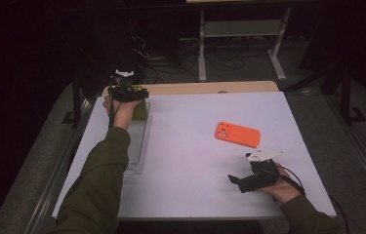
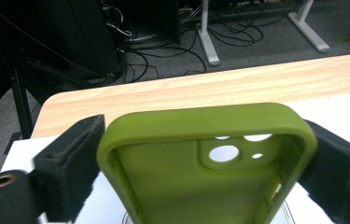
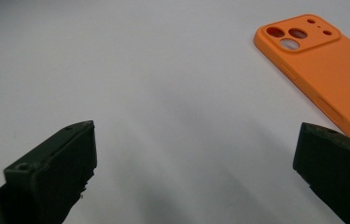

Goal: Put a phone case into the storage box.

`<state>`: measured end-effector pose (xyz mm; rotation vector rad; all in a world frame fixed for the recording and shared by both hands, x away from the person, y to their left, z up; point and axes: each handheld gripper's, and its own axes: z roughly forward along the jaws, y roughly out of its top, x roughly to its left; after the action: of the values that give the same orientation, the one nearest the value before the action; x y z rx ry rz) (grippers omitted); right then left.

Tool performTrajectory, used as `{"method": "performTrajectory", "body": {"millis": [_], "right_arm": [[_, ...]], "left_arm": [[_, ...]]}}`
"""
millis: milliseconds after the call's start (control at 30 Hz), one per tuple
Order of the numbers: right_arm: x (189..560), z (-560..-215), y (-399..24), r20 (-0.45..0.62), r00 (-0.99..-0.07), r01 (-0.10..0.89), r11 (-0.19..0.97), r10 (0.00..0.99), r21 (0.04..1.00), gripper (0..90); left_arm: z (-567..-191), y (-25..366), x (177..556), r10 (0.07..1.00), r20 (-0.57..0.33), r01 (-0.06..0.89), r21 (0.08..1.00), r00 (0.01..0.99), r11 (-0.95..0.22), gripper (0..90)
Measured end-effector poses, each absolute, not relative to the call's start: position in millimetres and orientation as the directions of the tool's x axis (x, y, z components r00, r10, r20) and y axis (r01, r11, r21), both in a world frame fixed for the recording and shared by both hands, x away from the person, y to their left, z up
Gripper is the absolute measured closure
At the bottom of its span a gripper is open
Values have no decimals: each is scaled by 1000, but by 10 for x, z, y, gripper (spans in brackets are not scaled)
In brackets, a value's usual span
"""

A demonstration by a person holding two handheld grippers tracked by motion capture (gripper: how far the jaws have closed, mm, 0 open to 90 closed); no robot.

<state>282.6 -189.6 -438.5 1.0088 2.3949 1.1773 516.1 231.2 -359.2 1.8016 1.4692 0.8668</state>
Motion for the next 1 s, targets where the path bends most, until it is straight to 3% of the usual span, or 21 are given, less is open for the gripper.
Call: {"method": "performTrajectory", "body": {"millis": [500, 1000], "right_arm": [[2826, -4387, -1889, 46, -712, 465, 421, 701, 779, 0], [2844, -4398, -1874, 43, -700, 479, 423, 713, 769, 0]], "left_arm": [[-3470, 2398, 5090, 980, 79, 529, 833, 180, -164, 22], [-3340, 2413, 4791, 922, 33, 540, 802, 387, -255, 22]]}}
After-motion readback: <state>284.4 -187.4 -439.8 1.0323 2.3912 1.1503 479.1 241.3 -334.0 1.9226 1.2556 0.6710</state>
